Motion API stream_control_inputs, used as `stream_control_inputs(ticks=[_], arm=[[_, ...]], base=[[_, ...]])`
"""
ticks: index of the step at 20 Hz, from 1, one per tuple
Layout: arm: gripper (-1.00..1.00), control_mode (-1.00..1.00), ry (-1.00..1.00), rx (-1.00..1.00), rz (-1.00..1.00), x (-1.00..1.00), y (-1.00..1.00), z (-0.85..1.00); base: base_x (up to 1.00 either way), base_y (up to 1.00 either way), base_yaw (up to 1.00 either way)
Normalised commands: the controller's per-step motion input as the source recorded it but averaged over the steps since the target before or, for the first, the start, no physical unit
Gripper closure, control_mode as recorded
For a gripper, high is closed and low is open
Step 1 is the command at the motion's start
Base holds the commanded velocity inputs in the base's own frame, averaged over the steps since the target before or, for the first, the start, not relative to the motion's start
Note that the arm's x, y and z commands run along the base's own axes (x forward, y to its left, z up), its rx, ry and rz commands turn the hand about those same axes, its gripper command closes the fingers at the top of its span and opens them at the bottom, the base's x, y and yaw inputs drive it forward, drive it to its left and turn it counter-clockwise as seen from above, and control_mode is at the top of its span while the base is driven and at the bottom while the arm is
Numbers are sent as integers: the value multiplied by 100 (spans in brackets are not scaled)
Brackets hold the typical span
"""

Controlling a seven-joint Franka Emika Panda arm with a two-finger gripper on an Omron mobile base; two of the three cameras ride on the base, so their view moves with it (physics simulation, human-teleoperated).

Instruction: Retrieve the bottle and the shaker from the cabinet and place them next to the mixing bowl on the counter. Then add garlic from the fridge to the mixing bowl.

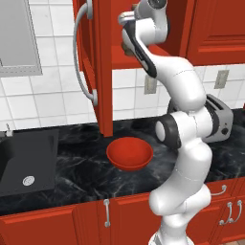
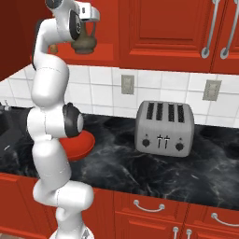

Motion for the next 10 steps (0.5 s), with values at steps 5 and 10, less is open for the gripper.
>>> stream_control_inputs(ticks=[5, 10], arm=[[-100, -100, -2, 6, 0, 20, 4, 1], [-100, -100, 0, 0, 0, 28, 0, 12]], base=[[0, 0, 0], [0, 0, 0]])
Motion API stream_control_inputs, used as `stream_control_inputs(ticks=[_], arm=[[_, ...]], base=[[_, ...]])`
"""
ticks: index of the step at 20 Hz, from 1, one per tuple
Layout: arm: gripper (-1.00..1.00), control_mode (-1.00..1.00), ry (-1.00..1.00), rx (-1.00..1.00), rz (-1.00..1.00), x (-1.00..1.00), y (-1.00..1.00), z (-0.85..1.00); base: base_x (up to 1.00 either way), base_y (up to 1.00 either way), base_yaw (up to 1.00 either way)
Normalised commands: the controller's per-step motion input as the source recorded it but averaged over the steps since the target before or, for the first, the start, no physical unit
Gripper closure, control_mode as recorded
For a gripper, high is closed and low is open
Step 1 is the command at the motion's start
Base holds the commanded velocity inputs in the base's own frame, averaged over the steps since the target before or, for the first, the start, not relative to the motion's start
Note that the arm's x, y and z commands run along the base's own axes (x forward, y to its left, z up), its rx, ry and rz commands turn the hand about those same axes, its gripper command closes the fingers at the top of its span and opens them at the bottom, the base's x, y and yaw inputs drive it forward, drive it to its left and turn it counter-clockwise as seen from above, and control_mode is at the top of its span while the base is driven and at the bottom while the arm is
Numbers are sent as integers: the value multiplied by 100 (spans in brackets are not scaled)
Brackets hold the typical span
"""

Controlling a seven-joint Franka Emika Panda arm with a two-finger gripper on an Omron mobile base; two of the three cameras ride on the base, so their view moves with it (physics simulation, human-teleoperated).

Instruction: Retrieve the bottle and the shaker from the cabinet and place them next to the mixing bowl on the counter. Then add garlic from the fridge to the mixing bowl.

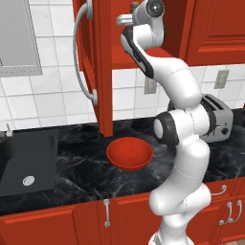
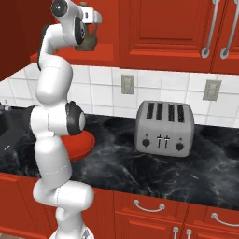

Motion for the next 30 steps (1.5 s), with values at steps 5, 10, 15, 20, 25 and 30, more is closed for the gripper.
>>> stream_control_inputs(ticks=[5, 10, 15, 20, 25, 30], arm=[[-100, -100, 1, 0, 0, -3, 0, 0], [-100, -100, 0, 0, -6, -23, 1, 0], [100, -100, 0, 0, -1, -4, 7, -13], [100, -100, -5, 0, 0, 0, 2, -12], [100, -100, -3, 0, 0, -1, 0, -2], [100, -100, -5, 0, -1, -15, 0, -1]], base=[[0, 0, 0], [0, 0, 0], [0, 0, 0], [0, 0, 0], [0, 0, 0], [0, 0, 0]])
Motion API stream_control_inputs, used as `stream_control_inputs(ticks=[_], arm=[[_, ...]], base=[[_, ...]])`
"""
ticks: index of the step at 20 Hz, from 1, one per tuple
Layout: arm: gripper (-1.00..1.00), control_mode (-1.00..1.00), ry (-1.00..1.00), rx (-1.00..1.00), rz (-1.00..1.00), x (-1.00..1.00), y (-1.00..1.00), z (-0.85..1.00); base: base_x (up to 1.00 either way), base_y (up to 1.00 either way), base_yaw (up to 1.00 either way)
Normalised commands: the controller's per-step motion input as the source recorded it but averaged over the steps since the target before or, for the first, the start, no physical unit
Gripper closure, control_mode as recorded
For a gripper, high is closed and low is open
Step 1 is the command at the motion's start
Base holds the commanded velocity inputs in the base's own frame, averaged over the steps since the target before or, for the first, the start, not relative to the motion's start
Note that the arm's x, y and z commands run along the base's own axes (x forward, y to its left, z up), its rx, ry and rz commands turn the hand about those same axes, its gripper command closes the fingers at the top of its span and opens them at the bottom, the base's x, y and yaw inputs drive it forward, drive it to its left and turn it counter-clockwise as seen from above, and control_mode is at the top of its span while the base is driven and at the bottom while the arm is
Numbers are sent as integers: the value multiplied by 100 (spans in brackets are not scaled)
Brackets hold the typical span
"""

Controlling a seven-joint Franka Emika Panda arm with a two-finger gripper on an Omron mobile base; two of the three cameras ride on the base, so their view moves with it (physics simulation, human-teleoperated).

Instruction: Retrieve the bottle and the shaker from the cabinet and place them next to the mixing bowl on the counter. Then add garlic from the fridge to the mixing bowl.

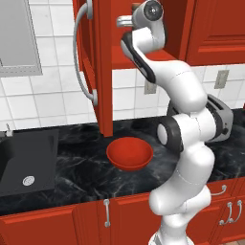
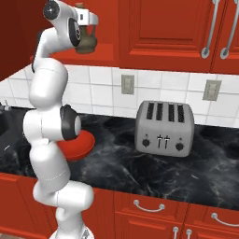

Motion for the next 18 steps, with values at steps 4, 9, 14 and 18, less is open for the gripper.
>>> stream_control_inputs(ticks=[4, 9, 14, 18], arm=[[100, -100, -3, 0, -5, -54, -14, 0], [100, -100, -1, 0, -6, -73, -2, 0], [100, -100, -5, 0, -8, -88, -5, 1], [100, -100, -3, 0, -13, -99, -2, 4]], base=[[0, 0, 0], [0, 0, 0], [0, 0, 0], [0, 0, 0]])
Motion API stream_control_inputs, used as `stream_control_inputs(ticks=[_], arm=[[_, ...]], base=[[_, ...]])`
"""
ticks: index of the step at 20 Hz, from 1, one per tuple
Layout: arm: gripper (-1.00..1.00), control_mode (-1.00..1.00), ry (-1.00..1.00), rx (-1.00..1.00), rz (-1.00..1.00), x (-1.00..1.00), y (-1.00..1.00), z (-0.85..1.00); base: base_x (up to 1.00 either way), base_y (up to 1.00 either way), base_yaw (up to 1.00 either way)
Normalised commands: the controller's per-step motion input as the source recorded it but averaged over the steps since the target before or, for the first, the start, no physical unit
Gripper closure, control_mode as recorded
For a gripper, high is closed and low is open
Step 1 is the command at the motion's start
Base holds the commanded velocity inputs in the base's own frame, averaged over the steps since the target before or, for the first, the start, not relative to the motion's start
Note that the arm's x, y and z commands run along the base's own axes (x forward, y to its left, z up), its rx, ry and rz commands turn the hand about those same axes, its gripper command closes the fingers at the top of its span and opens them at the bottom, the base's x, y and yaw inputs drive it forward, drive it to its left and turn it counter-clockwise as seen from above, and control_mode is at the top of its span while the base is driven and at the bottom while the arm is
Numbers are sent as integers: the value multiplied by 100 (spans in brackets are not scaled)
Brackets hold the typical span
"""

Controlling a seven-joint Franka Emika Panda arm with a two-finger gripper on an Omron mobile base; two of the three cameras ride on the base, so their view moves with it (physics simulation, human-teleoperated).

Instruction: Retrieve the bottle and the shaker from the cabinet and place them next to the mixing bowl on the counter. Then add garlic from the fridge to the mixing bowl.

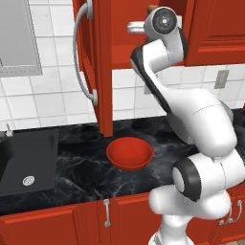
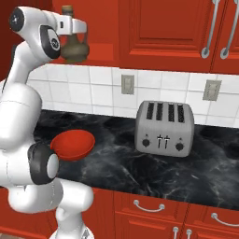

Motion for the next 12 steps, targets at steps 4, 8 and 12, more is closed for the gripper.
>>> stream_control_inputs(ticks=[4, 8, 12], arm=[[100, -100, 0, 0, -16, -100, -12, -1], [100, -100, 0, 0, -17, -100, -19, -8], [100, -100, 0, 0, -15, -100, -27, -7]], base=[[0, 0, 0], [0, 0, 0], [0, 0, 0]])
